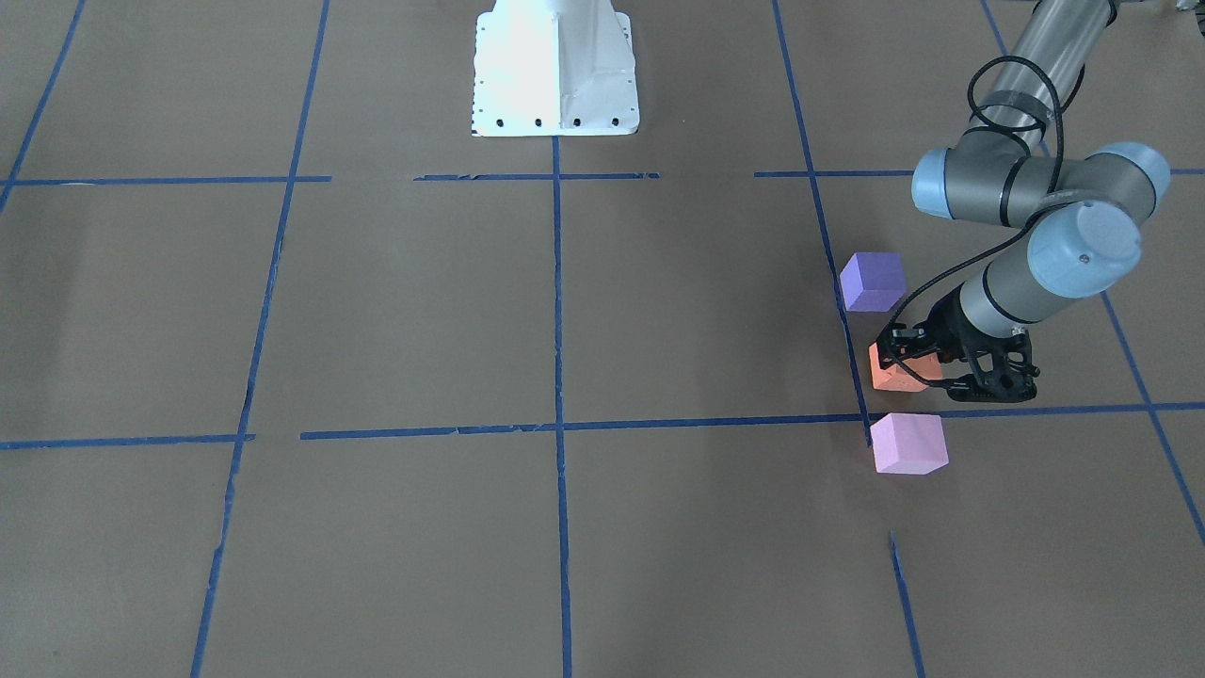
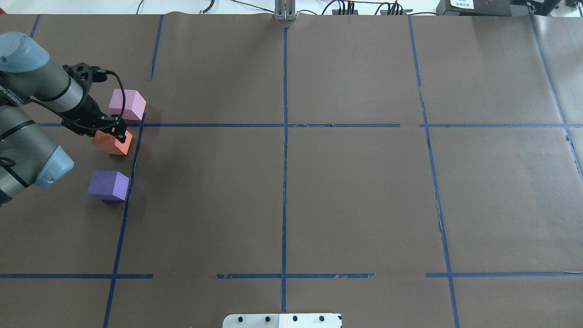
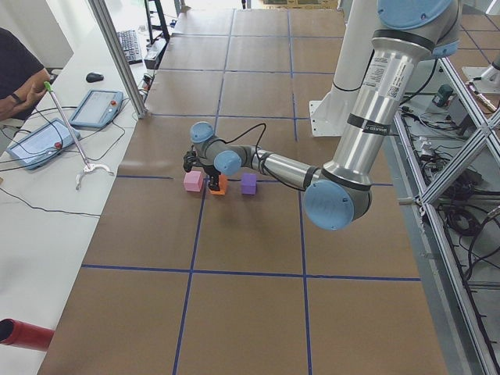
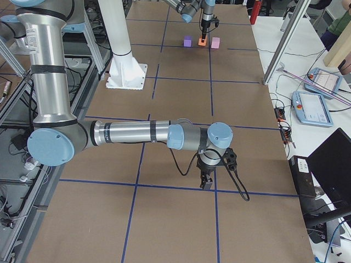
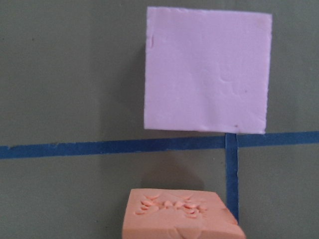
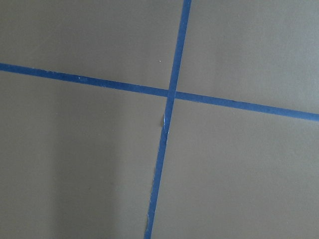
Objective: Arrange blocks in a line
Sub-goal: 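Lower the orange cube between the pink and purple cubes, aligning it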
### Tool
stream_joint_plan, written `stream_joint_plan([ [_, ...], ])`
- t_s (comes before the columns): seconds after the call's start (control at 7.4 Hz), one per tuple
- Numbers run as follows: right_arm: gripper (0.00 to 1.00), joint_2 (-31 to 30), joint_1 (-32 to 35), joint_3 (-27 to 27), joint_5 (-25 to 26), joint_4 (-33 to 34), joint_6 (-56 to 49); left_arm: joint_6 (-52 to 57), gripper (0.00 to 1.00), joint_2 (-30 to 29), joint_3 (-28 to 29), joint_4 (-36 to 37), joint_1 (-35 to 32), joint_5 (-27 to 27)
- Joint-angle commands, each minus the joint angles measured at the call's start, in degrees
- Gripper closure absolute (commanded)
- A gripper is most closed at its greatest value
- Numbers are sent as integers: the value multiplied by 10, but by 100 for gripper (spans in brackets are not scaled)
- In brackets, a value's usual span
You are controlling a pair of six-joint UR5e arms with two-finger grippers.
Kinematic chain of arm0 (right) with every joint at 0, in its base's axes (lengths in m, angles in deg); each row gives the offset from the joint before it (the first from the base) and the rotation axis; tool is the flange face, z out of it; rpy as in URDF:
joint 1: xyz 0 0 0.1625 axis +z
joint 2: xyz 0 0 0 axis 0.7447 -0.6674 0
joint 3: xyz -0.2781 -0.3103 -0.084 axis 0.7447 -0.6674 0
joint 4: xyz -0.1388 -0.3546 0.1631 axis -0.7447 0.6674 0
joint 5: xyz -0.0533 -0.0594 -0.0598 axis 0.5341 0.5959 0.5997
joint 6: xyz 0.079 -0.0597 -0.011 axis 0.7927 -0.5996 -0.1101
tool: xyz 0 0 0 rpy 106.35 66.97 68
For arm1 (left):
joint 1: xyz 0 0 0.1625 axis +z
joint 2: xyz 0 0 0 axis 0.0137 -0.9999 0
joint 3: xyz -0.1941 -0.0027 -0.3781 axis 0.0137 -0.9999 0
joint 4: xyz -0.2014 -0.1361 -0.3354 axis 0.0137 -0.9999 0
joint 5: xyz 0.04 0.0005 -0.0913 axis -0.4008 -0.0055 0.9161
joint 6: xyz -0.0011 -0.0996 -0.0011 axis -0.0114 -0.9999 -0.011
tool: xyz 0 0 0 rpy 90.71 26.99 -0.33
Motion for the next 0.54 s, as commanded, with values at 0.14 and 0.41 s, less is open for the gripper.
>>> stream_joint_plan([
  [0.14,0,0,0,0,0,0,0,0,83,0,1,-6,1,7],
  [0.41,0,0,0,0,0,0,0,-3,83,-1,6,-11,3,8],
])
